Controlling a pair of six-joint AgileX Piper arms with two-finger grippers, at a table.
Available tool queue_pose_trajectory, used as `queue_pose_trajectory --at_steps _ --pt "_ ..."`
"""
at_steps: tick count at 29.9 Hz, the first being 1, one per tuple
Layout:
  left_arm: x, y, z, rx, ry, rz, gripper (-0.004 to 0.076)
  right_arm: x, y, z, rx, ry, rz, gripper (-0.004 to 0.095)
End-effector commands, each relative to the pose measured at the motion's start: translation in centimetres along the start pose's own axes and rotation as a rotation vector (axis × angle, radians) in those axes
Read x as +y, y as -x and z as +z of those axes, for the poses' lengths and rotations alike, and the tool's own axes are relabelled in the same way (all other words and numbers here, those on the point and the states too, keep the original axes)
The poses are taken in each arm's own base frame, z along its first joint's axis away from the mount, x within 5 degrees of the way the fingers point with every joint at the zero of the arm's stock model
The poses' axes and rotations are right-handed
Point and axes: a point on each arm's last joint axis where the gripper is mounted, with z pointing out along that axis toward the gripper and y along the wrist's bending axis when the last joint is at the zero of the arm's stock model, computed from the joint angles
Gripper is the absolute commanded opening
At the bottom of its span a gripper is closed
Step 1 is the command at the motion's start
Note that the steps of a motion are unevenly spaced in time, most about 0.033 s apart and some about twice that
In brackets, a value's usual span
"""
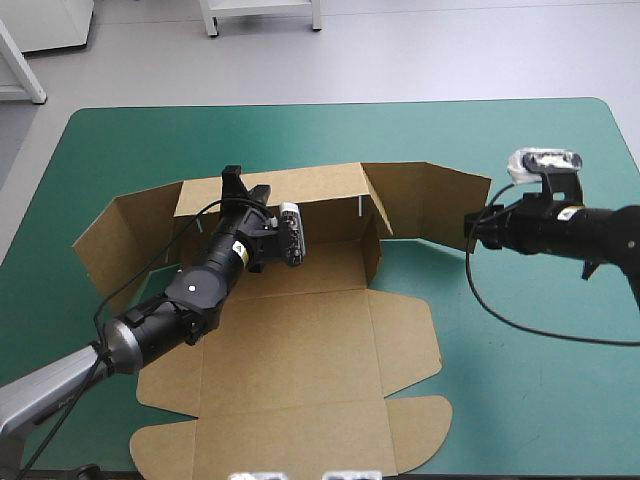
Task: Fold the box
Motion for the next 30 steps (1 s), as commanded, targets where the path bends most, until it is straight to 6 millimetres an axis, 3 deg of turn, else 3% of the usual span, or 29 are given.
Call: queue_pose_trajectory --at_steps 1,6,13,17,25,30 --pt "1.7 0.0 -0.9 0.008 0.069 -0.034 -0.0008 0.6 4.5 -1.1 -0.123 0.026 -0.026 0.0486" --pt "1.7 0.2 -0.9 -0.010 0.072 -0.013 -0.0008 0.5 9.3 -0.2 -0.181 0.040 -0.052 0.0486" --pt "1.7 0.2 -0.9 -0.017 0.076 0.004 -0.0008 -1.0 13.5 3.8 -0.170 0.042 -0.048 0.0486" --pt "1.7 0.2 -0.9 -0.016 0.077 0.004 -0.0008 -1.3 14.3 6.6 -0.118 -0.014 -0.089 0.0486" --pt "1.7 0.2 -0.9 -0.016 0.077 0.004 -0.0008 1.3 15.2 10.9 -0.084 -0.051 -0.170 0.0486" --pt "1.7 0.2 -0.9 -0.016 0.077 0.004 -0.0008 0.7 14.9 13.1 -0.023 -0.059 -0.153 0.0486"
